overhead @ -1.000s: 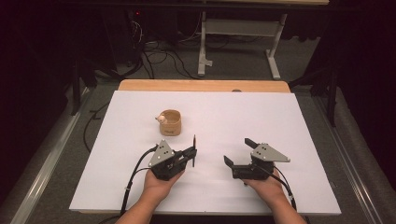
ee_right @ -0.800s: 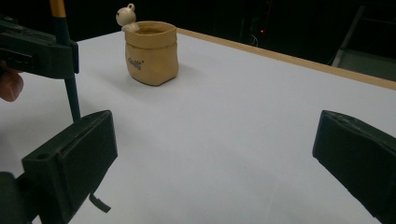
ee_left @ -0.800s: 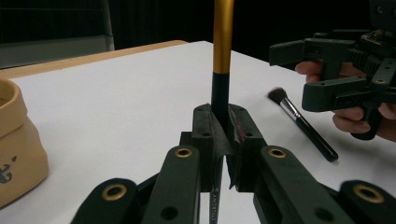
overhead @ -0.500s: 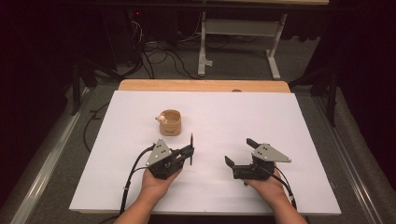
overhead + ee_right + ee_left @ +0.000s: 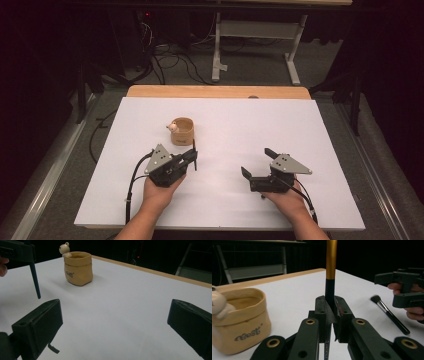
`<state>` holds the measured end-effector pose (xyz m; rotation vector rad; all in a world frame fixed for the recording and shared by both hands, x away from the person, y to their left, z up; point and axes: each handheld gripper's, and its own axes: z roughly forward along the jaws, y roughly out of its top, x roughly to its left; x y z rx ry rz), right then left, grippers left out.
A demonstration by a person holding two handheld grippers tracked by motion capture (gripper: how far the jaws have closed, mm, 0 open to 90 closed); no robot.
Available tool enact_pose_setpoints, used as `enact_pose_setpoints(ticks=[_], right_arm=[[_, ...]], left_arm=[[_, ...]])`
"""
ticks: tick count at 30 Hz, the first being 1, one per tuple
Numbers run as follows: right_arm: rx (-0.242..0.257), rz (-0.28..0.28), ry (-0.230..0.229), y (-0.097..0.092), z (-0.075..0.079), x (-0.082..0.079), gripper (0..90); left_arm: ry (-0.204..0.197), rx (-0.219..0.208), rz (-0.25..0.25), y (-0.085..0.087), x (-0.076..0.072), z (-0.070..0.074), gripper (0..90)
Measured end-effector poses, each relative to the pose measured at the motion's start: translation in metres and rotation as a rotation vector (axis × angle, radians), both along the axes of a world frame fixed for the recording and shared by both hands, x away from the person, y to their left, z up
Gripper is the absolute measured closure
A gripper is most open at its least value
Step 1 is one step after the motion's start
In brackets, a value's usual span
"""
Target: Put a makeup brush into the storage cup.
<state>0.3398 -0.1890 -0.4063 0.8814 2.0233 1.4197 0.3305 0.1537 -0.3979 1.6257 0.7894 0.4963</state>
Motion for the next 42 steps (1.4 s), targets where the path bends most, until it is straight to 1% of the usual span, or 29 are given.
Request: enact_pose_setpoints(ticks=[8, 11, 12, 15, 20, 23, 30, 42], right_arm=[[-0.009, 0.0, 0.0, 0.0, -0.001, 0.0, 1.1], [-0.016, 0.001, -0.007, -0.001, -0.001, 0.001, 1.1], [-0.014, -0.004, -0.001, -0.001, -0.001, 0.0, 1.1], [-0.016, -0.007, -0.001, -0.001, -0.001, 0.0, 1.1], [-0.015, -0.007, 0.0, -0.001, -0.001, 0.0, 1.1], [-0.016, -0.006, 0.0, -0.001, -0.001, 0.001, 1.1], [-0.013, -0.009, 0.006, -0.001, -0.002, 0.0, 1.1], [-0.019, -0.01, 0.002, -0.001, -0.002, 0.001, 1.1]], left_arm=[[-0.009, -0.015, 0.054, 0.017, 0.003, 0.004, 82.6], [-0.009, -0.023, 0.072, 0.022, 0.004, 0.004, 82.6], [-0.009, -0.028, 0.078, 0.025, 0.004, 0.005, 82.6], [-0.009, -0.036, 0.093, 0.029, 0.005, 0.005, 82.6], [-0.006, -0.046, 0.114, 0.037, 0.006, 0.006, 82.6], [-0.006, -0.042, 0.125, 0.042, 0.007, 0.006, 82.6], [0.0, -0.064, 0.152, 0.051, 0.009, 0.007, 82.6], [0.006, -0.076, 0.175, 0.059, 0.011, 0.006, 82.6]])
